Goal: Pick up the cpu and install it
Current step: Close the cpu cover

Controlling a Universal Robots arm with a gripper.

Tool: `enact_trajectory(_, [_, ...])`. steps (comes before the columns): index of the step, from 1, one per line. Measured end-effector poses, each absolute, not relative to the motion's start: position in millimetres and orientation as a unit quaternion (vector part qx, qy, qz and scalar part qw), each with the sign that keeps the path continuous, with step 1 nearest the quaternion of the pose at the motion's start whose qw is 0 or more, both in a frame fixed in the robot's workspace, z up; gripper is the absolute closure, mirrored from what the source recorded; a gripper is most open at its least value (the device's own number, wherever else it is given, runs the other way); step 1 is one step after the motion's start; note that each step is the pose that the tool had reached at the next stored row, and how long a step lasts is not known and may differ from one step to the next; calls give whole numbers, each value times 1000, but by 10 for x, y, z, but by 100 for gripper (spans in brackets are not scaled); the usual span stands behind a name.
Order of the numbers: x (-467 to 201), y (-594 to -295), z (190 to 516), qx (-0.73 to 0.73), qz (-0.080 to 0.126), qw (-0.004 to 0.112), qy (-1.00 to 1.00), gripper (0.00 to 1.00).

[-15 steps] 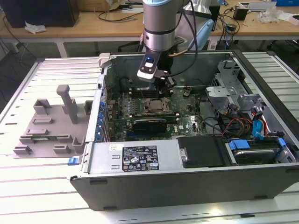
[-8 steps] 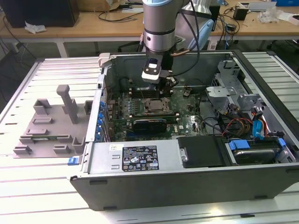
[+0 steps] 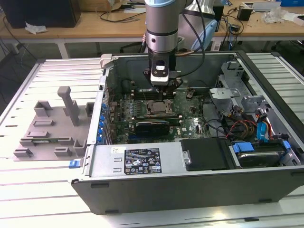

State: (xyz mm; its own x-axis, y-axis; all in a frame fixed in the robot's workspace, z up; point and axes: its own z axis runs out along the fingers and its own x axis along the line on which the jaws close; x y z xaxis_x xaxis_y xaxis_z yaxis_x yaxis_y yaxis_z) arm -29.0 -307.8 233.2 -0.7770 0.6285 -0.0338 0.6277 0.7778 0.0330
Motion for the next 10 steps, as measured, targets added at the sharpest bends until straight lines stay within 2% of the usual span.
enact_trajectory(10, [-289,-3079,2324,219,12,20,975,89])
